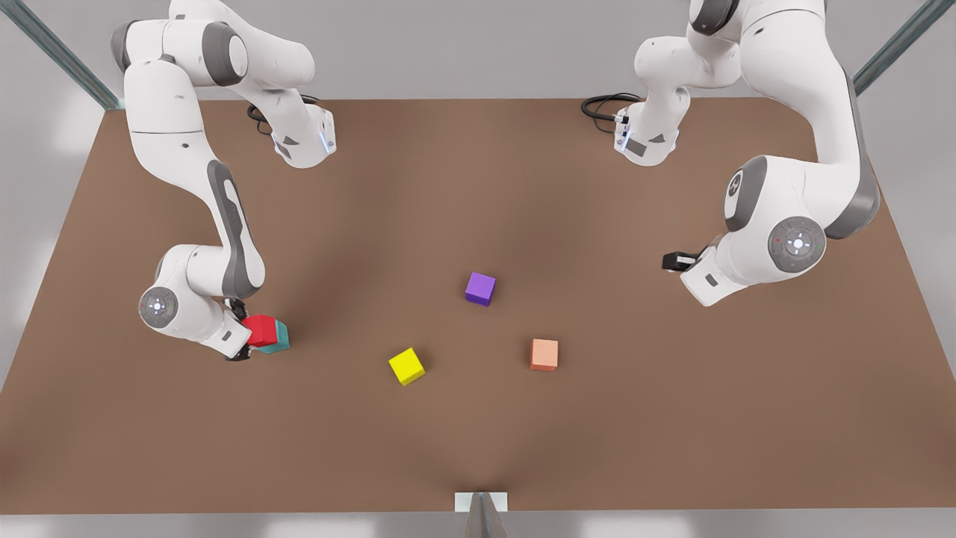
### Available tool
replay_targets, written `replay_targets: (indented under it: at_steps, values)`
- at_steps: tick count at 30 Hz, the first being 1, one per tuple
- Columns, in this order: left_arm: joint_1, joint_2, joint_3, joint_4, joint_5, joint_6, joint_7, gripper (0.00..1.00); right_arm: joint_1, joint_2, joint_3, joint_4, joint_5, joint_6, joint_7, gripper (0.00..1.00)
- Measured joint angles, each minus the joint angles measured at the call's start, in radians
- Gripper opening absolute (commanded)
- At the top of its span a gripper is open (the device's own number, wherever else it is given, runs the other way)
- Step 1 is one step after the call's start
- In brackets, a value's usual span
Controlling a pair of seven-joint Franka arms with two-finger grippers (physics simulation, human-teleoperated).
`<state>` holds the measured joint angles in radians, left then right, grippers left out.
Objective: Pick up red wooden cube and pass to hand red wooden cube and place in blue wooden cube
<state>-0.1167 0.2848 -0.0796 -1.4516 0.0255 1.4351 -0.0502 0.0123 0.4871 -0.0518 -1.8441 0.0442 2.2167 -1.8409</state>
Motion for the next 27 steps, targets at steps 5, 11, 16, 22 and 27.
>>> replay_targets:
  at_steps: [5,11,16,22,27]
  values:
    - [-0.001,0.000,0.000,0.000,0.000,0.000,-0.003,1.00,0.000,0.001,0.000,-0.003,-0.002,0.003,0.002,0.50]
    - [-0.003,0.000,0.000,0.000,0.000,0.000,-0.005,1.00,0.000,0.006,0.001,-0.003,0.003,0.010,-0.003,1.00]
    - [-0.003,0.000,0.000,0.000,0.000,0.000,-0.007,1.00,0.001,0.004,0.001,-0.002,0.005,0.010,-0.005,1.00]
    - [-0.003,0.000,0.000,0.000,0.000,0.000,-0.008,1.00,-0.001,-0.028,0.003,0.002,0.012,-0.020,-0.007,1.00]
    - [-0.006,0.000,0.000,0.000,0.000,-0.001,-0.011,1.00,0.000,-0.046,0.003,0.012,0.033,-0.062,-0.009,1.00]
